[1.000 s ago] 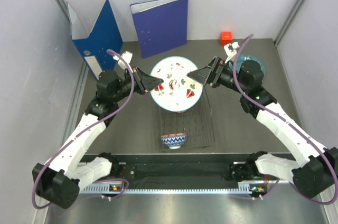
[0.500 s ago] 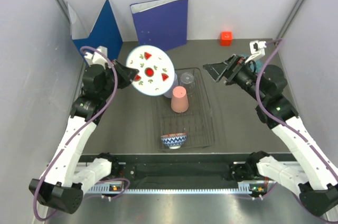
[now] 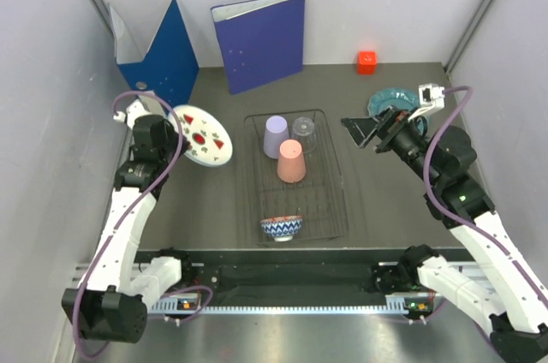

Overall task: Unload the mixed dishes from the dish rack
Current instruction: Pick up the plate from the dish rack, then place the plate at the center of the board.

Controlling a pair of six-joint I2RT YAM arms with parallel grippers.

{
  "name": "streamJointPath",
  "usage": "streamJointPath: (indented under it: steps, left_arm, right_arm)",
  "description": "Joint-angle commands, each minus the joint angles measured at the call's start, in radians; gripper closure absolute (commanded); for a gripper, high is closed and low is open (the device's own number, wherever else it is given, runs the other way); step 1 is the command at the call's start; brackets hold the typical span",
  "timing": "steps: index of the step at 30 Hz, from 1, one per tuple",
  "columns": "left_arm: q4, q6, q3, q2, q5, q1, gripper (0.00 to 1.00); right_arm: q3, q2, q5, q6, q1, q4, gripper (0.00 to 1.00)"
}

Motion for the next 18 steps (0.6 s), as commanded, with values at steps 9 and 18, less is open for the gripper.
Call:
streamJointPath:
  steps: [9, 18]
  left_arm:
    - [0.352, -0.1, -0.154, 0.133, 0.173, 0.064, 1.0]
    - [0.534, -0.166, -0.22, 0.267, 0.285, 0.107, 1.0]
  right_arm:
    - [-0.12, -0.063, -0.025, 0.009, 0.0, 0.083, 0.0]
    - [-0.169, -0.071, -0.03, 0.012, 0.0, 0.103, 0.0]
